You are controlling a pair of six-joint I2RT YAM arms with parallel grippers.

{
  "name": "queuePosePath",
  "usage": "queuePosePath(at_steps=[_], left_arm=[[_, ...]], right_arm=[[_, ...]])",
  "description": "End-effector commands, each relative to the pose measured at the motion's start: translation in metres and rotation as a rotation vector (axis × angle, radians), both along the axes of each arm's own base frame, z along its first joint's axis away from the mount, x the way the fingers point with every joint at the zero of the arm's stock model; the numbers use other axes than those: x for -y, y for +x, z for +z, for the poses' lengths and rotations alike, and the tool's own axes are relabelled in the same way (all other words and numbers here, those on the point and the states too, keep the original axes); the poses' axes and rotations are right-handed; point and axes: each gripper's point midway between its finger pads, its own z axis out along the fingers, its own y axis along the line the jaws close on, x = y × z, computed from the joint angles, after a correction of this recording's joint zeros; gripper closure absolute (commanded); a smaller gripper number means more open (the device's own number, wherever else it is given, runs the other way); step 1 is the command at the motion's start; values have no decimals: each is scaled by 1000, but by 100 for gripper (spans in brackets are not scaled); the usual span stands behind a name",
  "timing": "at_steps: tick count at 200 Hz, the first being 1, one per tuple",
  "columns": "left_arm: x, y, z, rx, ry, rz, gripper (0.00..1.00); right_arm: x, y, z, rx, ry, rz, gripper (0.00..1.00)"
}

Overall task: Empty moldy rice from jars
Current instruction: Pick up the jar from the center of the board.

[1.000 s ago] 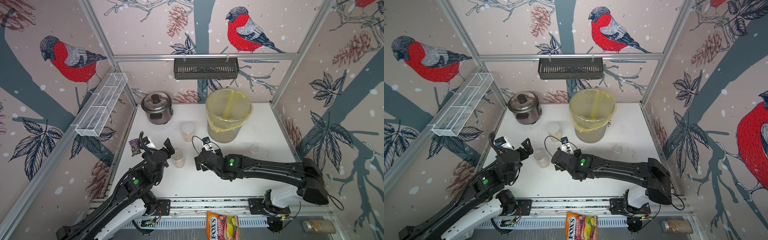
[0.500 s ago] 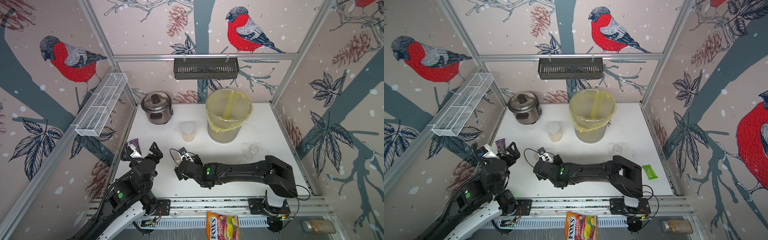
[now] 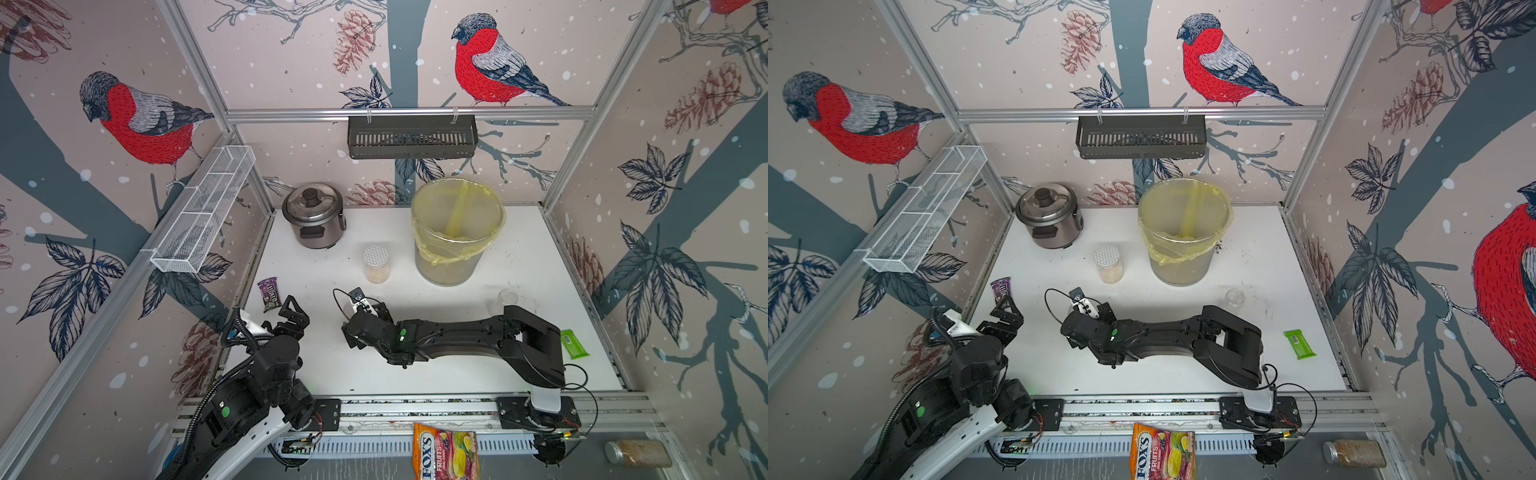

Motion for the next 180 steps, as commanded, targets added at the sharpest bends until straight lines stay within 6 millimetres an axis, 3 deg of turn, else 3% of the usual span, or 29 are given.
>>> queuePosePath(at_steps=[1,84,180], left_arm=[[-8,-2,-4,-22,17,57,2],[4,7,-7,-32,38,18,2],[28,18,-1,-17,97,-109,2]], right_arm=[[-12,4,6,21,22,22,11],[-8,25,-3,-5,49,-13,17],[-6,38,-18,-36,33,-63,35]])
